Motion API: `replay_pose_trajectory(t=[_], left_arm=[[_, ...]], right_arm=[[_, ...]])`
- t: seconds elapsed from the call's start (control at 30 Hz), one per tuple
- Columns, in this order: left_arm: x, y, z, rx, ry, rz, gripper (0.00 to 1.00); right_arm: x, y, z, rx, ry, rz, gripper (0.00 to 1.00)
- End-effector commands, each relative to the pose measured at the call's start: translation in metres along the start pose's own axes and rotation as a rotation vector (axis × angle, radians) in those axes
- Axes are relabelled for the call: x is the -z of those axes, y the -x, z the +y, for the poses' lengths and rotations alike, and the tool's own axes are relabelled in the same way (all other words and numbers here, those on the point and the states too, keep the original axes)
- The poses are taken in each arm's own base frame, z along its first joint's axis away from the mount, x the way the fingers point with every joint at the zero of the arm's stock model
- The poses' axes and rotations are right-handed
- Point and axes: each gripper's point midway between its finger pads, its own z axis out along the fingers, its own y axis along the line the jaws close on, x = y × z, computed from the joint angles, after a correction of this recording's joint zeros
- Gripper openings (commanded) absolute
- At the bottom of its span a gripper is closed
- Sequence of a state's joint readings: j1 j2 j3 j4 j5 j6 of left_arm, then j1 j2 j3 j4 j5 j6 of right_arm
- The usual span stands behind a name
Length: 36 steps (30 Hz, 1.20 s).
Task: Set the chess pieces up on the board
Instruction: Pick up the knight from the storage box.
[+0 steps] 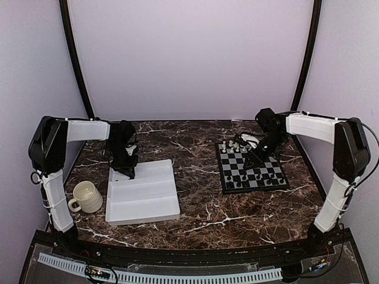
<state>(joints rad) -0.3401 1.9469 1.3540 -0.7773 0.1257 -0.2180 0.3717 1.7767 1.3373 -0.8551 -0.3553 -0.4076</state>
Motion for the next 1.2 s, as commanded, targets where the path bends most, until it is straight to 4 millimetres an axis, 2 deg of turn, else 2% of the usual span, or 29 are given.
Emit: replay_pose_trajectory(t=[0.0, 0.33, 0.53, 0.6, 0.7, 0.83, 0.9, 1.03, 1.17], left_arm=[[0.024, 0.007, -0.002, 0.095, -0.057, -0.036, 0.00], [0.055, 0.024, -0.011, 0.089, -0.098, -0.127, 0.00], [0.058, 0.023, -0.012, 0.093, -0.108, -0.135, 0.00], [0.058, 0.025, -0.017, 0.097, -0.138, -0.147, 0.00], [0.058, 0.029, -0.026, 0.103, -0.191, -0.161, 0.00], [0.055, 0.035, -0.032, 0.110, -0.230, -0.167, 0.00], [0.057, 0.038, -0.034, 0.119, -0.242, -0.181, 0.00], [0.065, 0.047, -0.040, 0.155, -0.289, -0.239, 0.00], [0.071, 0.055, -0.045, 0.207, -0.344, -0.311, 0.00]], right_arm=[[0.003, 0.010, 0.003, 0.026, 0.000, -0.028, 0.33], [0.005, 0.012, 0.005, 0.034, -0.007, -0.027, 0.33], [0.006, 0.016, 0.007, 0.046, -0.006, -0.030, 0.33], [0.010, 0.025, 0.010, 0.060, 0.004, -0.055, 0.33], [0.020, 0.058, 0.020, 0.095, 0.040, -0.154, 0.33], [0.036, 0.129, 0.041, 0.112, 0.098, -0.361, 0.36], [0.040, 0.167, 0.063, 0.088, 0.217, -0.430, 0.37], [0.004, 0.214, 0.098, -0.035, 0.435, -0.417, 0.37], [-0.030, 0.242, 0.132, -0.101, 0.505, -0.406, 0.38]])
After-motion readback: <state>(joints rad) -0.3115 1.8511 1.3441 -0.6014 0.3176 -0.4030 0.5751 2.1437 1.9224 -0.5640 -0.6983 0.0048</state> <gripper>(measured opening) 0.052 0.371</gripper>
